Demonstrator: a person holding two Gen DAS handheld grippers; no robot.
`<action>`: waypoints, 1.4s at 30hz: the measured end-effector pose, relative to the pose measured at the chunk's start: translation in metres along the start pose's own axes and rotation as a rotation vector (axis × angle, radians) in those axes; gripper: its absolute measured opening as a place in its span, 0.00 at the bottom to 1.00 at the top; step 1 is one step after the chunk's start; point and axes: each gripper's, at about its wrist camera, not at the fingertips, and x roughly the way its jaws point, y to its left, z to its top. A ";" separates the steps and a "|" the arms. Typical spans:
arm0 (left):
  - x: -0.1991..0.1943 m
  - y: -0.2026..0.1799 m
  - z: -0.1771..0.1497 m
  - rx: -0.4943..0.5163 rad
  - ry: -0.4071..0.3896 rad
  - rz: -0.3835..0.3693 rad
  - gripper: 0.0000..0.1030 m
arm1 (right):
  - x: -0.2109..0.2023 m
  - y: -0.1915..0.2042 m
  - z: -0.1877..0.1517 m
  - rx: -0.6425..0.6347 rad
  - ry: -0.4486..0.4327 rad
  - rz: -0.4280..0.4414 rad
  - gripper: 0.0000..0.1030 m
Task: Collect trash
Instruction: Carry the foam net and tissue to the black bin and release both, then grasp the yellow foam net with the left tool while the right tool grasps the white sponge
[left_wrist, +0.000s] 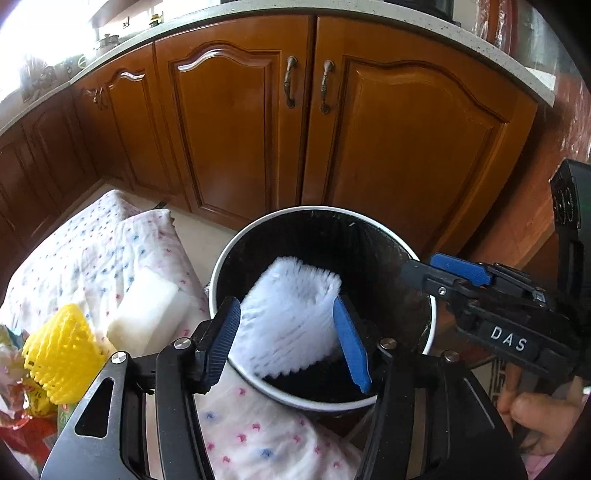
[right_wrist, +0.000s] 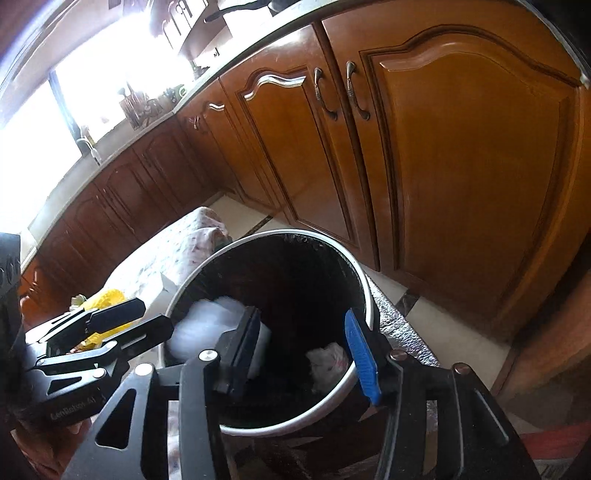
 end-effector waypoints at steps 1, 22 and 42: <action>-0.001 0.002 -0.001 -0.007 -0.003 -0.001 0.52 | -0.003 -0.001 -0.002 0.006 -0.005 0.004 0.56; -0.089 0.076 -0.090 -0.212 -0.135 0.103 0.67 | -0.038 0.059 -0.040 0.014 -0.119 0.158 0.89; -0.115 0.147 -0.105 -0.321 -0.150 0.137 0.71 | -0.008 0.127 -0.025 -0.110 -0.081 0.231 0.88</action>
